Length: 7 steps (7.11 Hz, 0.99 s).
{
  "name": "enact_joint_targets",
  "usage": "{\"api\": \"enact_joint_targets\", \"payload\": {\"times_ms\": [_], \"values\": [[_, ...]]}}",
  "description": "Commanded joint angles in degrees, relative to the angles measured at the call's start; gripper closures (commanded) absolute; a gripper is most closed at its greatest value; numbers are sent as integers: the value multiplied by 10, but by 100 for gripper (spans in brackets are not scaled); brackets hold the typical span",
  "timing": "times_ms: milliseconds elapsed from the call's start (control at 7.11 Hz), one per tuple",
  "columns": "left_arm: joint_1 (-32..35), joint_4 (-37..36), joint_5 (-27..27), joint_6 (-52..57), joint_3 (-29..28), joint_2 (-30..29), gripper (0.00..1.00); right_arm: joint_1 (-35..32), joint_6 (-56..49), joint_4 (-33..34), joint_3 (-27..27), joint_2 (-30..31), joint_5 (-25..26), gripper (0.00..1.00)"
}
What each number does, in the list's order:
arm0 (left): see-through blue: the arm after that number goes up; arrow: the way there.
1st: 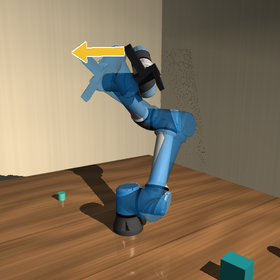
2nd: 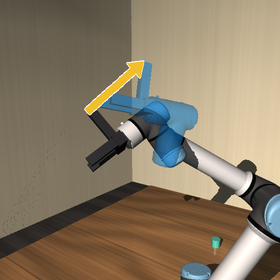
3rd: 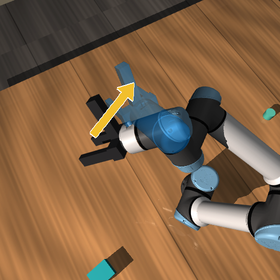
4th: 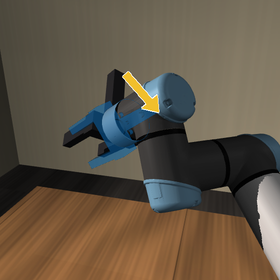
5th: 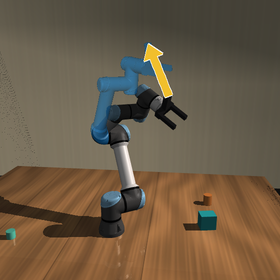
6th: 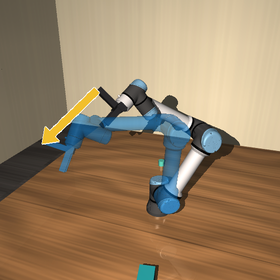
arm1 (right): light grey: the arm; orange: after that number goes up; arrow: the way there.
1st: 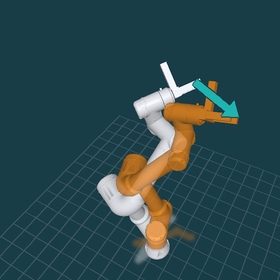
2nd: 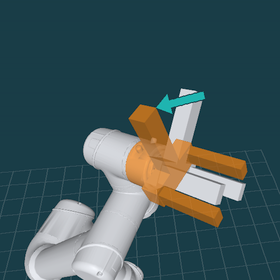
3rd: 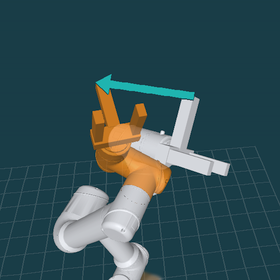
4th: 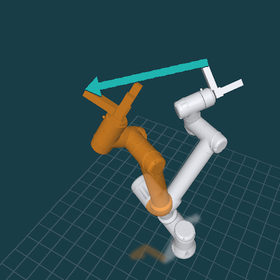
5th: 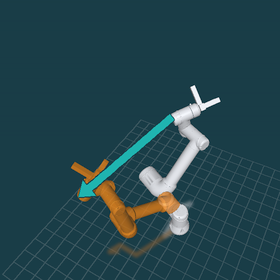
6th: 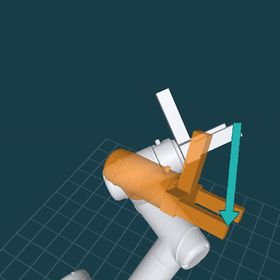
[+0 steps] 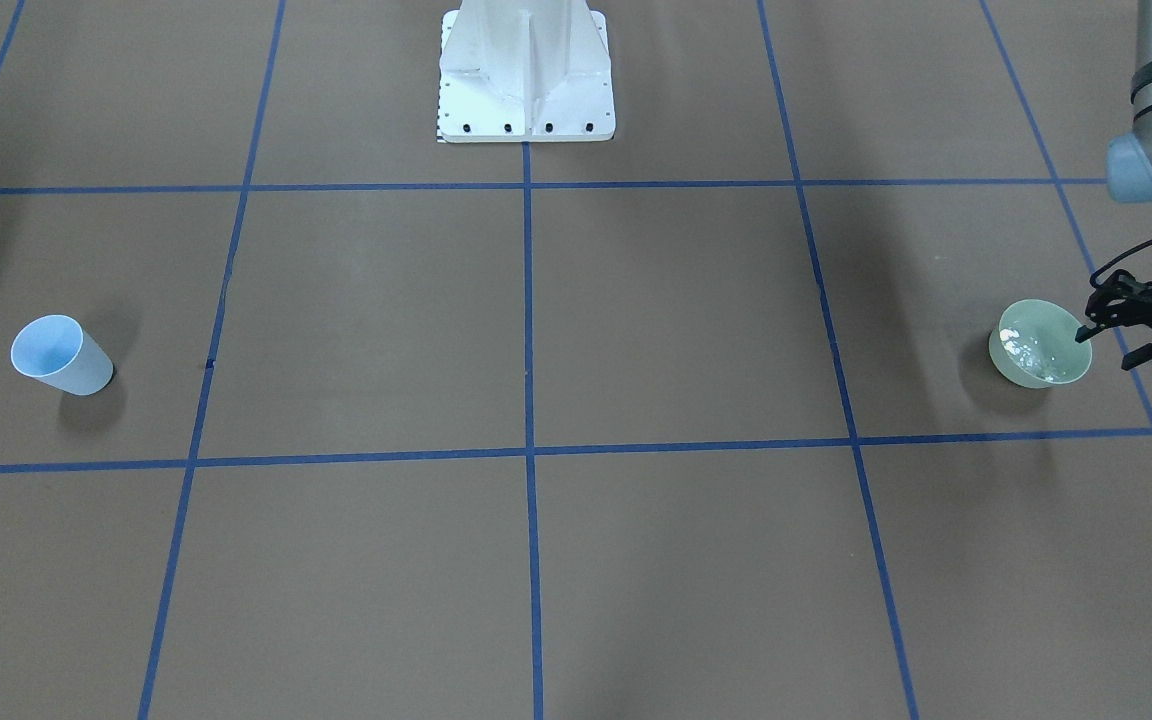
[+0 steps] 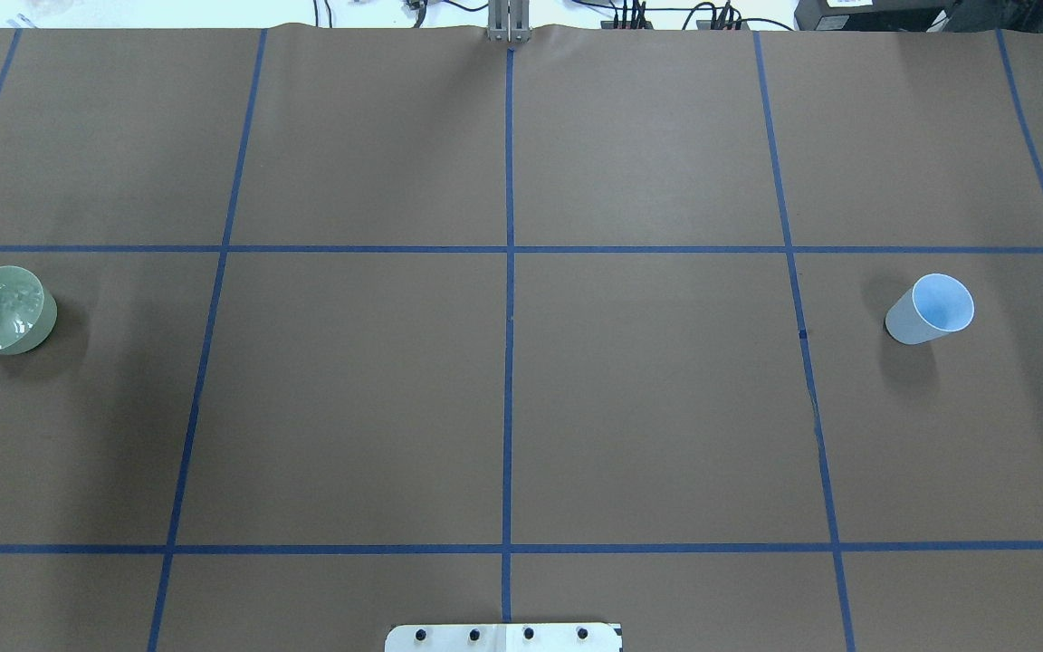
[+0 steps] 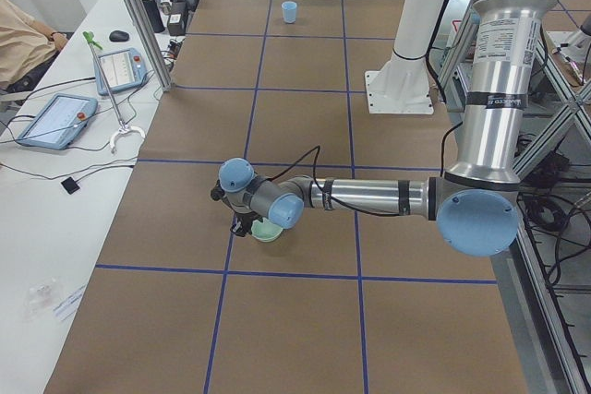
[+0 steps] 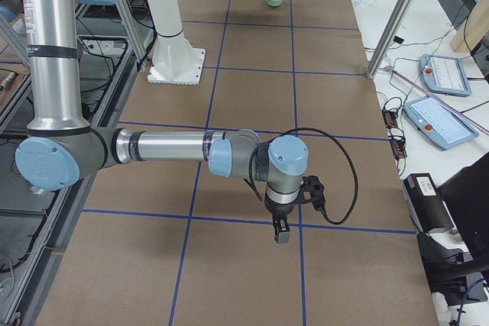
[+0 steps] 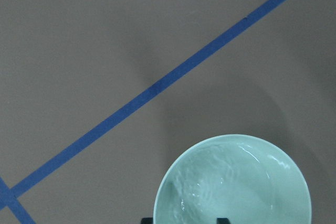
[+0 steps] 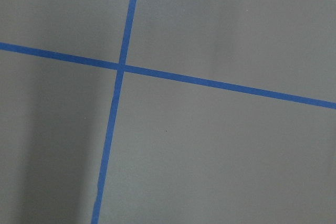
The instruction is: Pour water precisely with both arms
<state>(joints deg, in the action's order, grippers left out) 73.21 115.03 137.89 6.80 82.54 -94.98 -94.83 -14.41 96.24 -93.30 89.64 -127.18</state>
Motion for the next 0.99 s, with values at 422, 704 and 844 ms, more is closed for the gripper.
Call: {"api": "enact_joint_targets", "payload": {"times_ms": [422,704,844], "values": [[113,-140,-8,6,62,-21,0,0,-1,0,0,-1,1,0],[152,-166,-27,72,61,-20,0,1,-1,-1,0,-1,1,0],[159,-168,-33,87,57,-14,0,1,-1,-1,0,-1,1,0]]}}
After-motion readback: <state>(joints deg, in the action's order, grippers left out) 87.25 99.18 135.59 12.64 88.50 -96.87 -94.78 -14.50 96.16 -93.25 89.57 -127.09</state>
